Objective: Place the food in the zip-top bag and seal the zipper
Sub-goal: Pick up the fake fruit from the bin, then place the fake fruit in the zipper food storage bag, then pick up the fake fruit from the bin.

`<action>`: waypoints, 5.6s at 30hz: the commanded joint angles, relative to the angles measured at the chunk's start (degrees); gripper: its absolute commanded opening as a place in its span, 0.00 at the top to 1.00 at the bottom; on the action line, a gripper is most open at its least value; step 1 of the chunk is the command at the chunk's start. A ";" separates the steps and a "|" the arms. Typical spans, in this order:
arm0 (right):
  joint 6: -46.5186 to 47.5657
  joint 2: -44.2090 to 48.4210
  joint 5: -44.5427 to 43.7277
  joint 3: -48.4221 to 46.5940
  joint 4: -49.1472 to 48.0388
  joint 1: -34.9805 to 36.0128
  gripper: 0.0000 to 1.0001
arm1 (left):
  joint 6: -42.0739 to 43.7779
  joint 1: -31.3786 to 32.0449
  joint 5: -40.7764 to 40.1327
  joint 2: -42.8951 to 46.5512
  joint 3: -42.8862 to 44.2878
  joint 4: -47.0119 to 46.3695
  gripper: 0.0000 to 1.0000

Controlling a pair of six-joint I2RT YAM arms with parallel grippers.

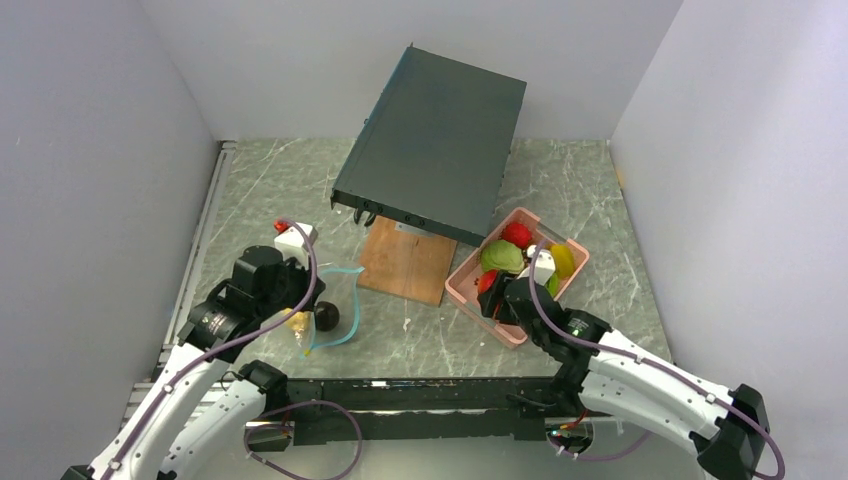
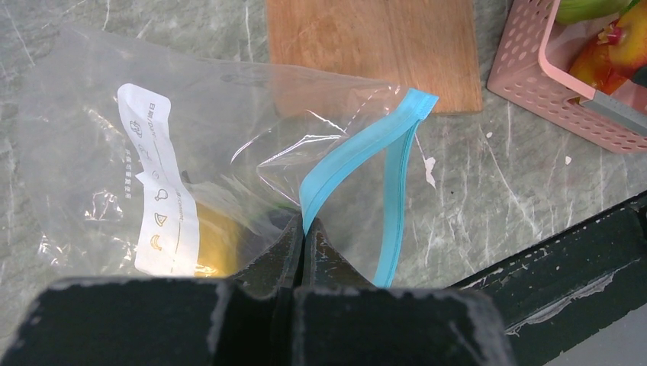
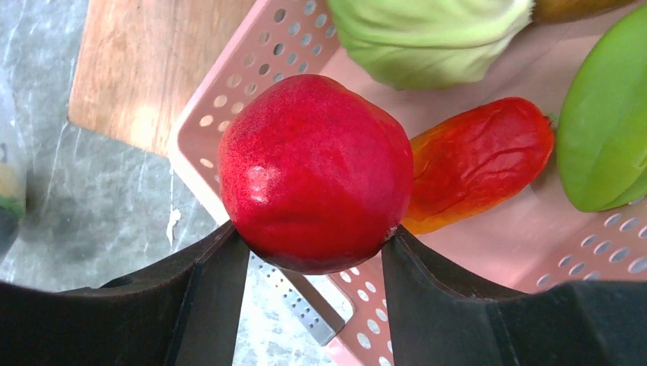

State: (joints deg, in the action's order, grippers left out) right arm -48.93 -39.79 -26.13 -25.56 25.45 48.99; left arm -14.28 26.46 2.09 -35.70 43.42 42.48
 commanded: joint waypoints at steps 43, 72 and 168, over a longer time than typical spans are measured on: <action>27.81 -54.13 -7.04 -38.56 -34.47 35.57 0.81 | -9.38 1.93 3.24 -0.76 14.13 12.19 1.00; 25.74 -49.20 11.77 -38.11 -33.49 26.24 0.39 | -17.08 1.93 8.59 -2.24 16.95 12.09 1.00; -18.67 -34.39 6.85 -14.48 12.70 -19.19 0.40 | -7.95 1.90 -11.71 4.17 1.76 3.05 1.00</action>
State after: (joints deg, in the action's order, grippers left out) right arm -66.22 -73.06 -19.49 -39.90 38.96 30.02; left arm -22.00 28.23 -8.88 -31.70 45.21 47.44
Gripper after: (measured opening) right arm 0.613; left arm 0.012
